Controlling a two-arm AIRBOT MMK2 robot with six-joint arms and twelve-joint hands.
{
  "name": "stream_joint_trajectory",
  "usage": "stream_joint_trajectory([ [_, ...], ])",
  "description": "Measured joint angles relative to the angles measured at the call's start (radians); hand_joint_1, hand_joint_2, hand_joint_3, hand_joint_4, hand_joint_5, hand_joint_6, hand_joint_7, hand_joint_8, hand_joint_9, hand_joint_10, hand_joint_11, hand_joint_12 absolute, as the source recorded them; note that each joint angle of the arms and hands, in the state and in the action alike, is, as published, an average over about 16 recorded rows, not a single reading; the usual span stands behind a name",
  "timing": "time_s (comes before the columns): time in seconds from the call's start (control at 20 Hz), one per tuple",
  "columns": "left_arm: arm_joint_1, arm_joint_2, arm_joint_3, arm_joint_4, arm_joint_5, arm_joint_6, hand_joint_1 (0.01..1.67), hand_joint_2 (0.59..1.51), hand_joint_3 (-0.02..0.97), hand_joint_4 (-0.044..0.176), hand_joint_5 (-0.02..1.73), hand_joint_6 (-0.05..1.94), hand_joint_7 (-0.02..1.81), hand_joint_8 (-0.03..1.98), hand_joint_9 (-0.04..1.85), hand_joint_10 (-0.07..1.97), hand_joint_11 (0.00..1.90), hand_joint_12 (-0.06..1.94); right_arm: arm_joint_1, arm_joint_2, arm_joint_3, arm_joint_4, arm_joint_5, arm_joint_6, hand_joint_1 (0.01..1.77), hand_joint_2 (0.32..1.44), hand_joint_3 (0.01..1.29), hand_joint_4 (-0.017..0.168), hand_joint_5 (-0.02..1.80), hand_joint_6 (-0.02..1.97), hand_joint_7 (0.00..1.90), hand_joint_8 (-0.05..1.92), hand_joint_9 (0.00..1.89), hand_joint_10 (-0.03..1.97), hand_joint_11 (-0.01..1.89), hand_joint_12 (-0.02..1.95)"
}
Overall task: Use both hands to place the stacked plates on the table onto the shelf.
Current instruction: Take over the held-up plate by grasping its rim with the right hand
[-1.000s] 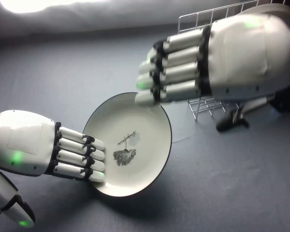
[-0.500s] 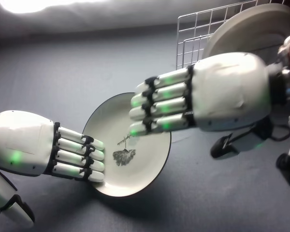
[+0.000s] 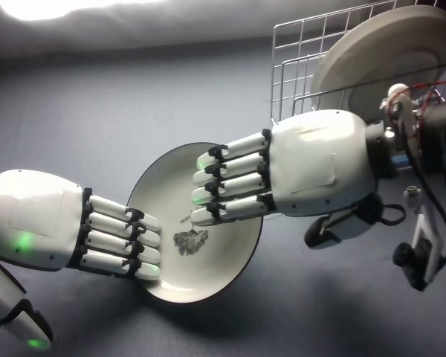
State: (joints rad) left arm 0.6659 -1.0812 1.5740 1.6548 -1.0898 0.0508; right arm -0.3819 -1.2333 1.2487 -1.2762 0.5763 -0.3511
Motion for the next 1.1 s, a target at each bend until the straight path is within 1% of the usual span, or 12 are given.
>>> stream_joint_trajectory([
  [0.25, 0.000, -0.001, 0.003, -0.001, -0.002, 0.000, 0.02, 1.121, 0.016, -0.012, -0.01, -0.03, 0.01, 0.00, 0.00, -0.02, 0.02, -0.02, -0.007, -0.066, 0.058, 0.000, -0.009, -0.002, 1.00, 1.00, 0.01, 0.006, 0.03, 0.01, 0.03, 0.00, 0.03, 0.02, 0.02, 0.31],
  [0.4, 0.000, -0.002, 0.004, -0.002, -0.002, 0.000, 0.02, 1.121, 0.016, -0.012, -0.01, -0.03, 0.01, 0.00, 0.00, -0.02, 0.02, -0.02, -0.008, -0.102, 0.087, 0.000, -0.014, -0.004, 1.03, 1.00, 0.01, 0.006, 0.06, 0.01, 0.07, 0.00, 0.07, 0.02, 0.02, 0.43],
  [0.5, 0.001, -0.002, 0.005, -0.004, -0.003, 0.000, 0.02, 1.121, 0.016, -0.012, -0.01, -0.03, 0.01, 0.00, 0.00, -0.02, 0.02, -0.02, -0.009, -0.124, 0.103, 0.002, -0.017, -0.005, 1.06, 1.01, 0.01, 0.005, 0.11, 0.01, 0.12, 0.00, 0.11, 0.03, 0.02, 0.56],
  [0.65, 0.001, -0.003, 0.008, -0.006, -0.004, -0.001, 0.02, 1.120, 0.016, -0.012, -0.01, -0.03, 0.01, 0.00, 0.00, -0.02, 0.02, -0.02, -0.008, -0.154, 0.123, 0.007, -0.018, -0.007, 1.11, 1.01, 0.01, 0.003, 0.22, 0.01, 0.23, 0.00, 0.22, 0.04, 0.04, 0.75],
  [0.8, 0.002, -0.005, 0.010, -0.008, -0.005, -0.001, 0.02, 1.119, 0.016, -0.011, -0.01, -0.03, 0.01, 0.00, 0.01, -0.01, 0.02, -0.02, -0.008, -0.177, 0.138, 0.013, -0.016, -0.008, 1.15, 1.01, 0.01, 0.000, 0.36, 0.02, 0.37, 0.00, 0.37, 0.05, 0.10, 0.93],
  [0.95, 0.002, -0.005, 0.013, -0.010, -0.005, -0.002, 0.02, 1.118, 0.016, -0.011, -0.01, -0.03, 0.01, 0.00, 0.01, -0.01, 0.02, -0.01, -0.008, -0.193, 0.150, 0.018, -0.011, -0.011, 1.18, 1.01, 0.01, -0.002, 0.50, 0.05, 0.54, 0.00, 0.54, 0.07, 0.21, 1.07],
  [1.1, -0.004, -0.003, 0.015, -0.011, -0.007, -0.008, 0.02, 1.118, 0.016, -0.011, -0.01, -0.03, 0.01, 0.00, 0.01, 0.00, 0.01, -0.01, -0.008, -0.202, 0.157, 0.024, -0.003, -0.013, 1.21, 1.00, 0.01, -0.005, 0.63, 0.10, 0.70, 0.00, 0.69, 0.16, 0.34, 1.15],
])
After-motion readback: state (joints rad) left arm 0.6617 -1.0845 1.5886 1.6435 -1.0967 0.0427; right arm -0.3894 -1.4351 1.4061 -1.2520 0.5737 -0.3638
